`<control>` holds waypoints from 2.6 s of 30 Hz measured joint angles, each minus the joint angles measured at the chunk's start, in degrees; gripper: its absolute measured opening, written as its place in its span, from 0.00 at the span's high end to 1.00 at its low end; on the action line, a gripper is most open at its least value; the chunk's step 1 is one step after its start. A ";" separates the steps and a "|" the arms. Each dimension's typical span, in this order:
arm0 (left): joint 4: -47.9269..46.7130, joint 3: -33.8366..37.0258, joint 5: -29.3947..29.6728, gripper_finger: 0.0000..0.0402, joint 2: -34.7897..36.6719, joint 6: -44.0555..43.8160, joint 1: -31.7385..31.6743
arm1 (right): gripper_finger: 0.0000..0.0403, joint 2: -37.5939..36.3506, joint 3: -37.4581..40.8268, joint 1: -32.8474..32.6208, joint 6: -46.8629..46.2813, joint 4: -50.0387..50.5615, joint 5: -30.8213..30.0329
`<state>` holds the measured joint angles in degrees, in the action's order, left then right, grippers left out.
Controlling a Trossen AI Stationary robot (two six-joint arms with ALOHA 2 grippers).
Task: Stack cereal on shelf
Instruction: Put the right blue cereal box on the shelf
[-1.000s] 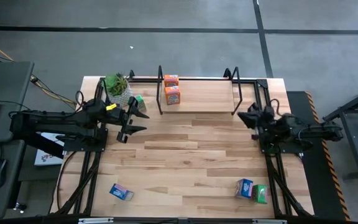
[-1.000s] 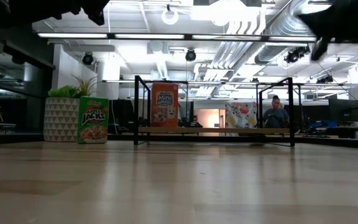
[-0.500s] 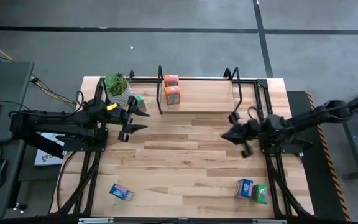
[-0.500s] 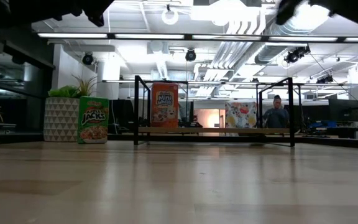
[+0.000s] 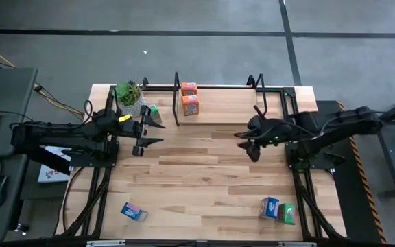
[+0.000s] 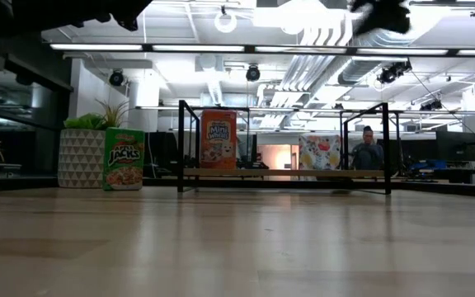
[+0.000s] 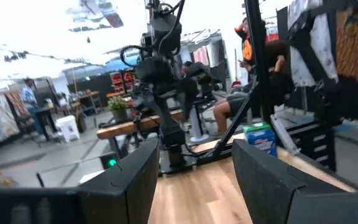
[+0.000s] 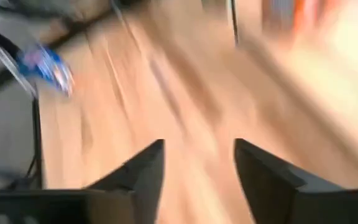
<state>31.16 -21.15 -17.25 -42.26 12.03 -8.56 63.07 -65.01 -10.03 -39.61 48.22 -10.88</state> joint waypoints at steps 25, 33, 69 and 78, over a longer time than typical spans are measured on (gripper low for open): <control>5.07 0.00 0.12 0.52 0.00 6.71 0.02 | 0.32 23.02 -11.15 -37.65 -94.50 23.62 15.51; 4.70 0.00 0.08 0.52 0.00 2.06 0.02 | 0.32 28.14 -11.17 -37.25 -95.26 21.05 18.54; 5.79 0.00 -0.55 0.52 0.00 -1.48 0.04 | 0.71 31.88 -15.26 -35.33 -81.44 20.86 8.79; 6.05 0.00 -0.58 0.52 0.01 -1.75 0.04 | 0.71 30.80 -27.69 -18.94 -38.72 18.86 -8.61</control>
<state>37.21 -21.15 -17.82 -42.25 10.28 -8.51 93.86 -92.70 -28.97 -78.33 67.08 -19.49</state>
